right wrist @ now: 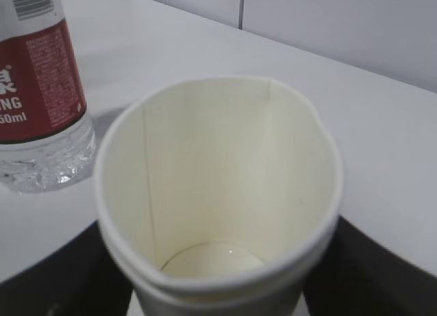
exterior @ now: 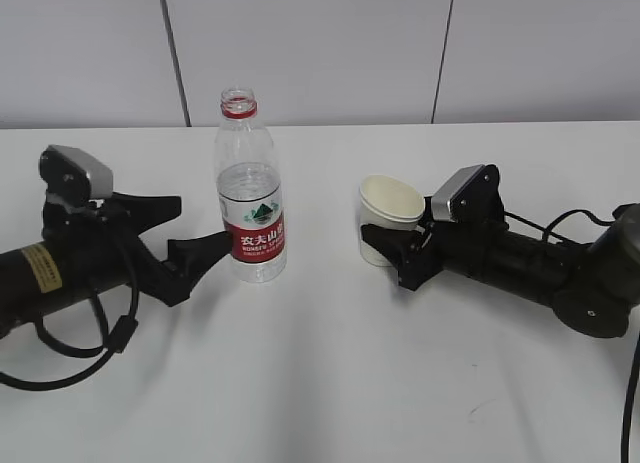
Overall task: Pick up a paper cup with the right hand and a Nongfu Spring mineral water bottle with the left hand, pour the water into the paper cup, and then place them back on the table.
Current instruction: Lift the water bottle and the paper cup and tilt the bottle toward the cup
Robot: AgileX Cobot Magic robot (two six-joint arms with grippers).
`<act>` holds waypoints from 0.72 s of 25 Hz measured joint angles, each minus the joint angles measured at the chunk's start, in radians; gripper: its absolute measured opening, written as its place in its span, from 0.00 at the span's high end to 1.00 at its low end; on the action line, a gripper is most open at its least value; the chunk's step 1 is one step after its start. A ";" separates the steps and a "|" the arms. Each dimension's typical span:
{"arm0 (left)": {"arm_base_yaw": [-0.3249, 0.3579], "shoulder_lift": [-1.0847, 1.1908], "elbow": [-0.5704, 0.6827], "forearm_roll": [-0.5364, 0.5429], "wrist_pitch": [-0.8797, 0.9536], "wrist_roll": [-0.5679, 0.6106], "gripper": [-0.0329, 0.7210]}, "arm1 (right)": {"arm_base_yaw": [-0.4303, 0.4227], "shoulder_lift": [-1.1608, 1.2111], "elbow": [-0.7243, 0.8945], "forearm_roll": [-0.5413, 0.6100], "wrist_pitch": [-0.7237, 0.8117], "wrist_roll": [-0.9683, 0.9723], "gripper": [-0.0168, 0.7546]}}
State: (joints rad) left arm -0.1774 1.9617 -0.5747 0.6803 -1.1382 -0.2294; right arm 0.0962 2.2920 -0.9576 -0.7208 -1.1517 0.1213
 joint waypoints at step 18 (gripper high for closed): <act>-0.070 0.166 -0.226 0.003 -0.001 -0.042 0.16 | 0.000 0.000 0.000 -0.002 0.000 0.000 0.35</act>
State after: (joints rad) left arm -0.2470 2.1281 -0.8007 0.6834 -1.1391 -0.2710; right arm 0.0962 2.2920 -0.9576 -0.7231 -1.1517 0.1218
